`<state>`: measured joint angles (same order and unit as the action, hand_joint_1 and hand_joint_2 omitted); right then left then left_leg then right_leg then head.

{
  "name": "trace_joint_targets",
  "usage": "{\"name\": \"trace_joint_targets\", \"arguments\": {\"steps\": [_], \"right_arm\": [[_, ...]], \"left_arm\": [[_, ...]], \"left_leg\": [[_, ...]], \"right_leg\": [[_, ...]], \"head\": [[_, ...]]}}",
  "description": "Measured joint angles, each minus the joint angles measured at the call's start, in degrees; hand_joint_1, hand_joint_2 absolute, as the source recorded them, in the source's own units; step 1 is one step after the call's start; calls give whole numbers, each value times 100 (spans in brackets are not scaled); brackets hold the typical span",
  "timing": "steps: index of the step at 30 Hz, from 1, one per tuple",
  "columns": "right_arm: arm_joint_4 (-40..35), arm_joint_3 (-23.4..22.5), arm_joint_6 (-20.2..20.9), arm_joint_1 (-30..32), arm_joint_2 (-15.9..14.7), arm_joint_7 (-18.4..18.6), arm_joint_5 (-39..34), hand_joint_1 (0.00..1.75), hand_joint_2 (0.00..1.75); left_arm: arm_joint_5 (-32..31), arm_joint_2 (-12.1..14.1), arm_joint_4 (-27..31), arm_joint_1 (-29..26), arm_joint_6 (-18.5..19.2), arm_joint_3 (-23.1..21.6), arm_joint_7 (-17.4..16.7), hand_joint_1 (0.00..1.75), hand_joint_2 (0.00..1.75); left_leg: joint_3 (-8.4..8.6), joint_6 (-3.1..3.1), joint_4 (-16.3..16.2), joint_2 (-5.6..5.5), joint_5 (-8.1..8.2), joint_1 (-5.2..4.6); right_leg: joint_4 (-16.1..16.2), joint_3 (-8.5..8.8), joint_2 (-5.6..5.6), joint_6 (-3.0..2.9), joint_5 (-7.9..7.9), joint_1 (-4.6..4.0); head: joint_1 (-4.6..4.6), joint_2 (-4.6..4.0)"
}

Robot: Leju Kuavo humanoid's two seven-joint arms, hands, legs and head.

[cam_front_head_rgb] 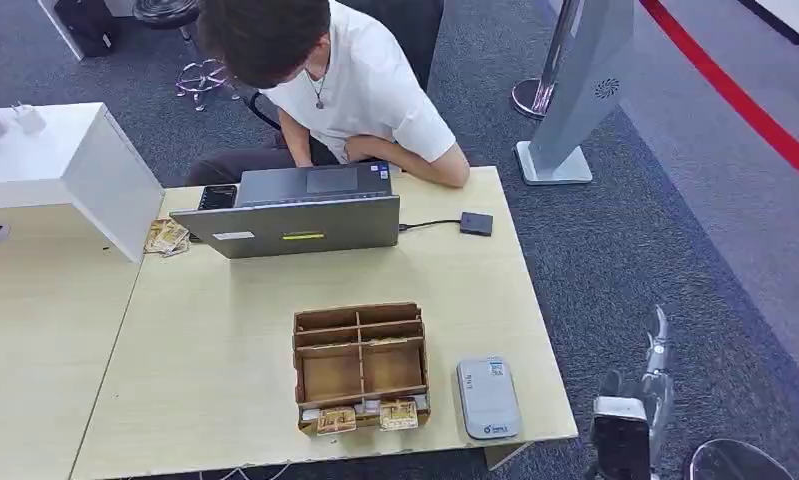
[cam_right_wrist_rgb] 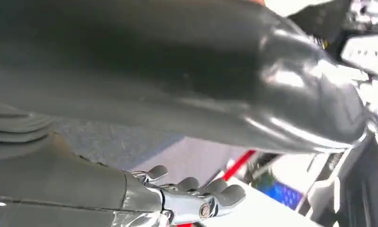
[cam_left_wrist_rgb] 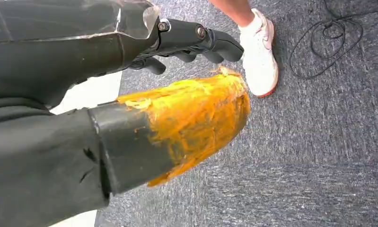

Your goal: Pass the card to the sensor for recognition and then transmit it.

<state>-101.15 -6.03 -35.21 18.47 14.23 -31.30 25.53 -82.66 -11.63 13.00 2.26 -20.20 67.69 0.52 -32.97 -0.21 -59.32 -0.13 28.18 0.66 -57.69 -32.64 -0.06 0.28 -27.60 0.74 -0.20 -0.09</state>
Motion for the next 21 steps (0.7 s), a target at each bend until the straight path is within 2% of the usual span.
{"name": "trace_joint_targets", "arguments": {"steps": [7,8,14,21], "right_arm": [[140,-11,319,44,92,-63,256,0,0],[142,42,314,55,92,-63,311,0,175],[140,637,63,93,28,129,689,0,175],[140,1568,-396,84,-319,477,1382,0,175]], "left_arm": [[13,-2,0,0,-37,50,0,0,0],[11,-2,0,1,-37,57,0,0,0],[-13,-2,0,4,-35,90,0,0,0],[-81,2,0,5,-24,90,-9,0,0]], "left_leg": [[-1,0,1,0,0,0],[-1,0,1,0,0,0],[0,0,1,1,0,0],[-1,0,1,1,0,0]], "right_leg": [[0,0,0,0,0,0],[0,0,0,0,0,0],[0,0,1,0,0,0],[0,0,1,0,0,0]], "head": [[-2,0],[-2,0],[0,0],[0,0]]}}
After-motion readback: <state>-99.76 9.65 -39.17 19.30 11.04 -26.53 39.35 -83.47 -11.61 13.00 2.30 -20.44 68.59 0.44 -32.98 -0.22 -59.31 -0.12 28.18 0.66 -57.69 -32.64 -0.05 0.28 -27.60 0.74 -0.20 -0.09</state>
